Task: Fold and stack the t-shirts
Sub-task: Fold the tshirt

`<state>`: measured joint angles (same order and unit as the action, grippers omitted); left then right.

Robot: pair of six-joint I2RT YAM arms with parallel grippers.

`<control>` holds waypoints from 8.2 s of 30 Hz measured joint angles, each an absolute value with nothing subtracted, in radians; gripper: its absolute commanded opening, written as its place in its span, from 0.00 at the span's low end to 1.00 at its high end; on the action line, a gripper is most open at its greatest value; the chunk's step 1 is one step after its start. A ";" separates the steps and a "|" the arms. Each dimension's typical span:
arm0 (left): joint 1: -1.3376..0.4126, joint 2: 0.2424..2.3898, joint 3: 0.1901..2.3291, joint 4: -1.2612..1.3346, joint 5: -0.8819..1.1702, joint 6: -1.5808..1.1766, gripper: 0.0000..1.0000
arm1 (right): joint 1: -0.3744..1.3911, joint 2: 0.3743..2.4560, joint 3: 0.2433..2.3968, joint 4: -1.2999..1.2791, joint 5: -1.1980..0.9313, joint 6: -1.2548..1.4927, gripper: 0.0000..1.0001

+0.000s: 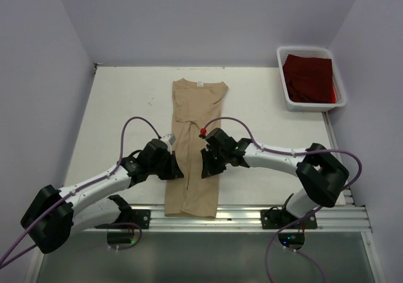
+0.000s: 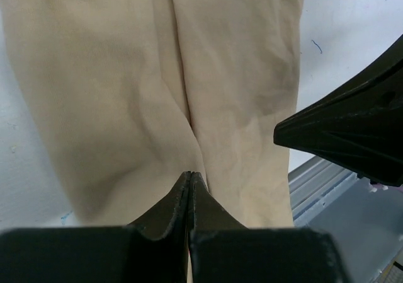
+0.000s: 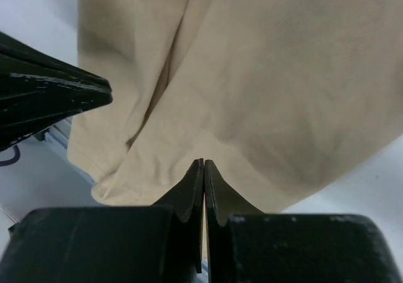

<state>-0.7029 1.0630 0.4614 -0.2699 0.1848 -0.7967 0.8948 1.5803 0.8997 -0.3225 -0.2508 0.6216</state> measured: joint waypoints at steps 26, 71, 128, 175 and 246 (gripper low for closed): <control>-0.764 0.990 0.285 -0.133 0.323 -0.794 0.00 | 1.024 1.571 0.740 -0.074 -0.220 0.735 0.00; -0.773 1.304 0.510 -0.147 -0.003 -0.704 0.00 | 0.956 1.546 0.856 -0.388 0.189 0.693 0.00; -0.532 1.410 0.645 -0.081 0.196 -0.564 0.00 | 0.585 1.681 0.930 -0.194 0.004 0.517 0.17; -0.736 1.202 0.140 0.397 0.459 -1.040 0.58 | 0.646 0.981 0.286 -0.179 -0.168 0.858 0.22; -0.679 1.151 0.542 -0.132 -0.224 -0.678 0.00 | 0.682 1.306 0.776 -0.243 0.004 0.619 0.00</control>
<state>-0.6788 1.1515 0.5423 -0.1318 -0.2237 -0.6777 0.6823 1.3064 0.7765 -0.2428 0.0040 0.6186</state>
